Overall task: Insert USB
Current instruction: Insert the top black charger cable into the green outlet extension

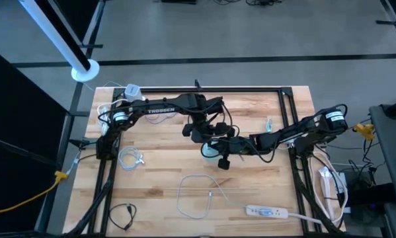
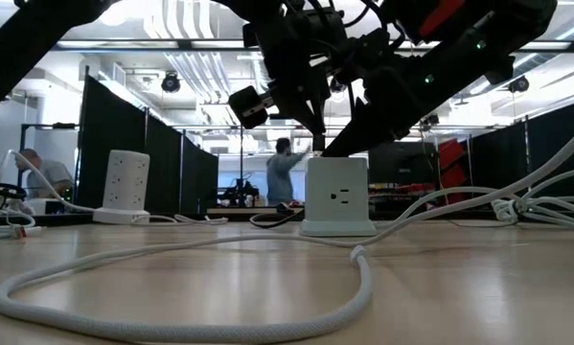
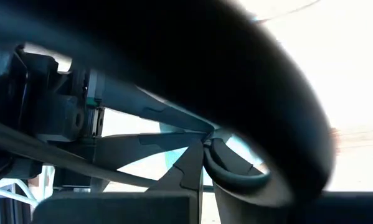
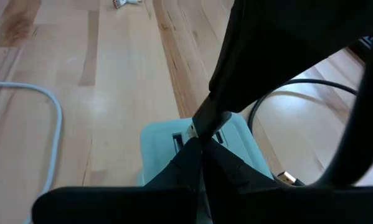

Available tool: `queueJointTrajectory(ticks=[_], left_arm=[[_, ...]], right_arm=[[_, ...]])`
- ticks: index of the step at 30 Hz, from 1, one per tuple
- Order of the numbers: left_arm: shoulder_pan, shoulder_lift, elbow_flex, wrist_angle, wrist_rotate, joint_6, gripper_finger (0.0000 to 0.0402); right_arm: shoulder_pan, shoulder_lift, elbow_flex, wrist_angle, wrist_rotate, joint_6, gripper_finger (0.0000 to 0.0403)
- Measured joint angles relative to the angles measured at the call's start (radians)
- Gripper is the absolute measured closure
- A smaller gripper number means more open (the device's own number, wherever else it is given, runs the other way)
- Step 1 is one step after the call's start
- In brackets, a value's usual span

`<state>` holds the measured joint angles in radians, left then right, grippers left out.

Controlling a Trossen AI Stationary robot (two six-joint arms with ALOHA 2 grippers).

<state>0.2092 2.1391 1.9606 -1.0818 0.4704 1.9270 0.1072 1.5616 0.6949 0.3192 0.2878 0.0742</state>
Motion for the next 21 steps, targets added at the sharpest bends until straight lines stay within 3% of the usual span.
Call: queueJointTrajectory(ticks=[21], left_arm=[[0.003,0.000,0.000,0.011,-0.006,0.069,0.0394]], right_arm=[[-0.010,-0.040,0.000,-0.068,0.015,0.016,0.0403]])
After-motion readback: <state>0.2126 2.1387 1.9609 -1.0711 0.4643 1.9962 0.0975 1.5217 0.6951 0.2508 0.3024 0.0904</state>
